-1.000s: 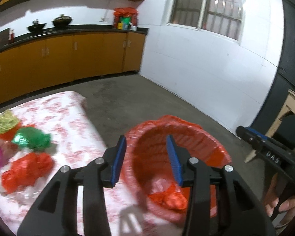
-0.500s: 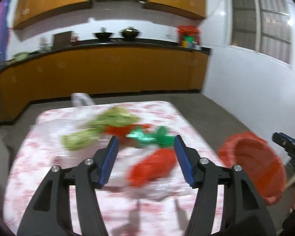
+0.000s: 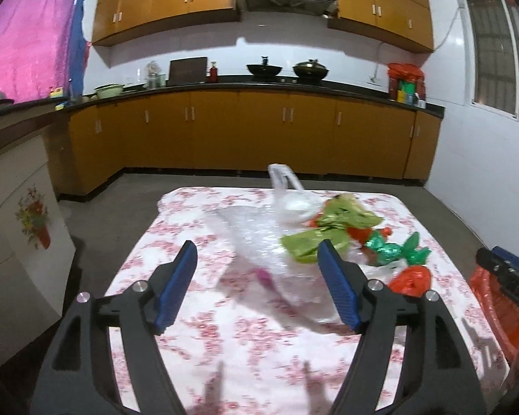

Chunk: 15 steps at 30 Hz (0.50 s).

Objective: Collect trash
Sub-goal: 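Move both tools back over the bag pile on the table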

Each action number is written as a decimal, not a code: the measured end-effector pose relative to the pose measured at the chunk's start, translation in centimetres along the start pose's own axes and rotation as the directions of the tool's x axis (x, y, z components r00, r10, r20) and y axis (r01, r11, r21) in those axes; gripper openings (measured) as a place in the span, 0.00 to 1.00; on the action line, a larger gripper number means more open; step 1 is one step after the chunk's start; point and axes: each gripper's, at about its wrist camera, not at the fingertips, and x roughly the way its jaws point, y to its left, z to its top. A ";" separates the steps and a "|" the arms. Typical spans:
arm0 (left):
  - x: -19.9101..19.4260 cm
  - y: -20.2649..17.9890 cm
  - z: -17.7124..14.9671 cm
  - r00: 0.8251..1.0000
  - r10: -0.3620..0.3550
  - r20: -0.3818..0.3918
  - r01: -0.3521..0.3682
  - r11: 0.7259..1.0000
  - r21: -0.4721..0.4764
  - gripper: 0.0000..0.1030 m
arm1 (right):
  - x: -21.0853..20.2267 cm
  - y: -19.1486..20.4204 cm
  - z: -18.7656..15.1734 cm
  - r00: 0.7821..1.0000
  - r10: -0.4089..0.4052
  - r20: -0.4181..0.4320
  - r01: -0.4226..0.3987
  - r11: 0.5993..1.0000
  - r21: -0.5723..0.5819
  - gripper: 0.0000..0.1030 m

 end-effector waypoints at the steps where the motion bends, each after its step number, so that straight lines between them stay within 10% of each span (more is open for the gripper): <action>1: 0.0 0.6 -0.1 1.000 0.006 -0.003 -0.006 1.000 -0.008 0.69 | 0.7 0.8 -0.1 1.000 0.004 -0.011 -0.004 1.000 -0.007 0.40; 15: 1.0 4.5 -1.2 0.999 0.028 -0.039 -0.030 0.998 -0.063 0.70 | 7.2 4.3 -1.3 0.990 -0.044 -0.137 0.043 0.999 -0.006 0.55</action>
